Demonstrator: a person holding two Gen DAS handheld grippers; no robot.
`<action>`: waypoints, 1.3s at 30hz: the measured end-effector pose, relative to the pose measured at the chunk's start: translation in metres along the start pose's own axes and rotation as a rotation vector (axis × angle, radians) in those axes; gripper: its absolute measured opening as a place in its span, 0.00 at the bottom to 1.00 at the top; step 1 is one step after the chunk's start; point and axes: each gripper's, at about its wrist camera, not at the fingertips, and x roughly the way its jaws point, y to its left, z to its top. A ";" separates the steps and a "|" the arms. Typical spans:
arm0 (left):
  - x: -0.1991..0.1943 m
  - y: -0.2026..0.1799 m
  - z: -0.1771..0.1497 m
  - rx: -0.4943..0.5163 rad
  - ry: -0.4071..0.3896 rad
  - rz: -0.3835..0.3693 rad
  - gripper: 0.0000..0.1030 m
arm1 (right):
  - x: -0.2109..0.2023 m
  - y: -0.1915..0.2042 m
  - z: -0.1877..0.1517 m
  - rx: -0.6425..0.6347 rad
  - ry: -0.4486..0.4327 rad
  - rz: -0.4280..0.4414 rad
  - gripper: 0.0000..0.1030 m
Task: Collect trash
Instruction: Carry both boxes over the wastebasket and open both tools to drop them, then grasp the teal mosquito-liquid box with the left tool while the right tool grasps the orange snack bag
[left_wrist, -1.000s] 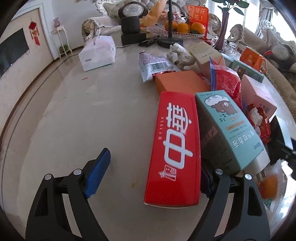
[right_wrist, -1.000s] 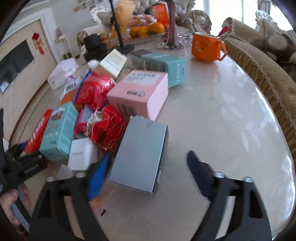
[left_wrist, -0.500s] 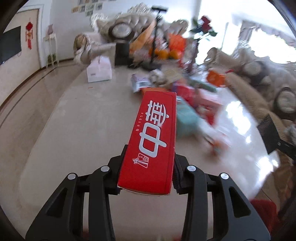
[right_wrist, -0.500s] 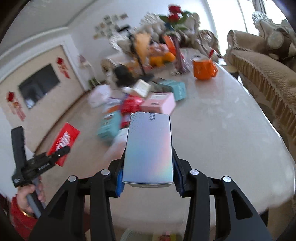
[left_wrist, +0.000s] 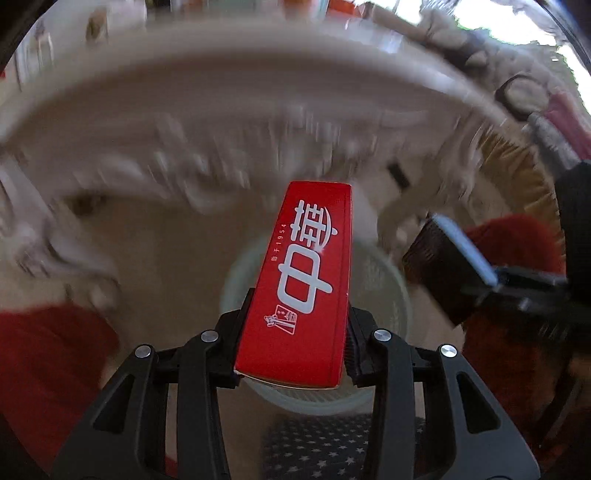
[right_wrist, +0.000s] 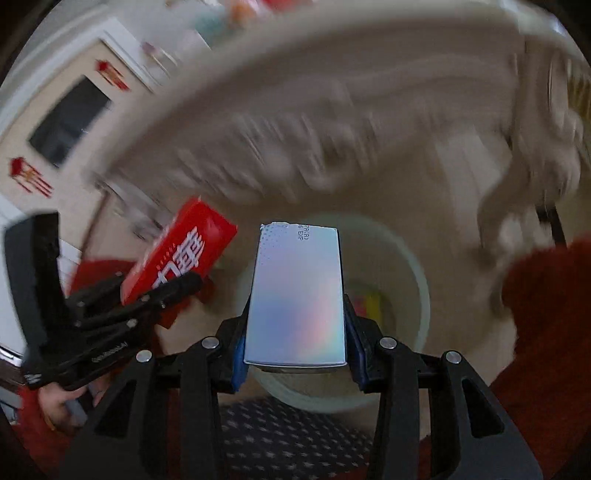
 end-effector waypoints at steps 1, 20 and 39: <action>0.013 -0.002 -0.004 0.000 0.034 0.000 0.39 | 0.015 -0.002 -0.004 0.003 0.035 -0.017 0.39; 0.056 0.022 -0.020 -0.091 0.076 0.125 0.82 | 0.048 -0.029 -0.005 0.136 0.085 -0.091 0.82; -0.006 0.028 -0.018 -0.138 -0.003 0.072 0.82 | -0.025 0.006 -0.007 -0.049 -0.122 -0.043 0.82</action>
